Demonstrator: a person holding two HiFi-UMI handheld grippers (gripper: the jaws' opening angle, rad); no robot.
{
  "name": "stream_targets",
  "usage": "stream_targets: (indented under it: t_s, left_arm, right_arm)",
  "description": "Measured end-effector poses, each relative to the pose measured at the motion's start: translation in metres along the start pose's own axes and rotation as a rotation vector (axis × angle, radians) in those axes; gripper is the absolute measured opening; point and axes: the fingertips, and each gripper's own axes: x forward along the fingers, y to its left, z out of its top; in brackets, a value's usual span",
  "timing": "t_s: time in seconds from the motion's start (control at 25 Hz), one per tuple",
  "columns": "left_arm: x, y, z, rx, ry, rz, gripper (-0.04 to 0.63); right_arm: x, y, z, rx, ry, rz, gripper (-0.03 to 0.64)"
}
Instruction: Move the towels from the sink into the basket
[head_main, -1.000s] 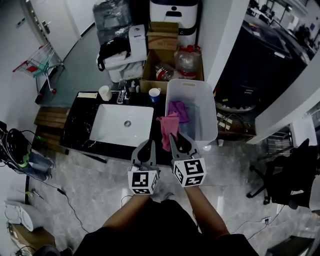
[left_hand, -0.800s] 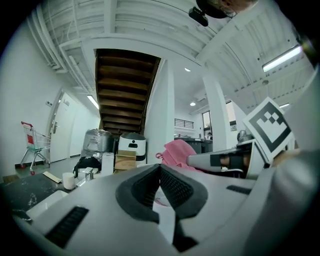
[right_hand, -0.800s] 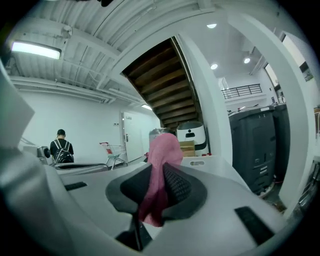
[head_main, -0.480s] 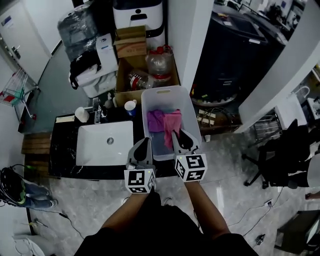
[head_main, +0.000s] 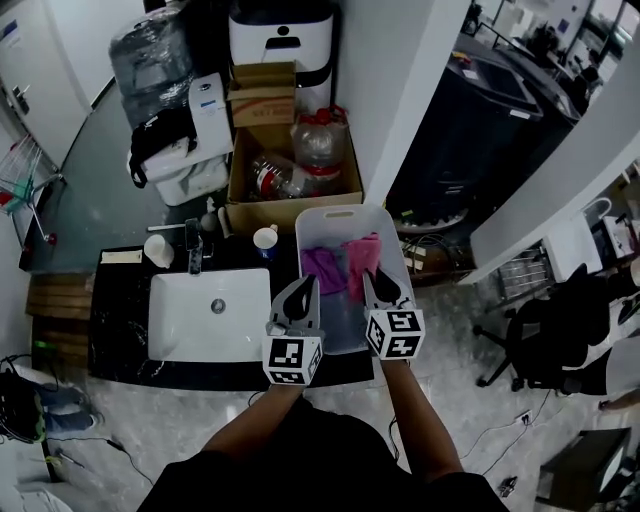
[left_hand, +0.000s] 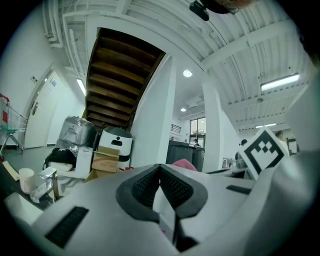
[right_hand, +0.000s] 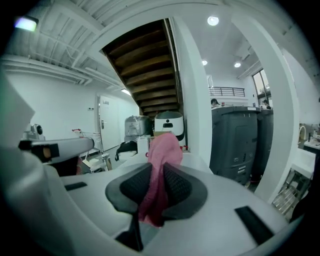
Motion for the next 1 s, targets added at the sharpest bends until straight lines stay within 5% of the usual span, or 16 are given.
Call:
stream_targets:
  t_s: [0.4,1.0]
  left_arm:
    - [0.058,-0.006,0.000,-0.016,0.009,-0.062,0.012]
    - [0.115,0.004,-0.003,0.018,0.030,0.018,0.012]
  right_arm:
    - [0.060,-0.031,-0.021,0.002,0.137,-0.023,0.081]
    - [0.138,-0.054,-0.090,-0.032,0.379,0.025,0.081]
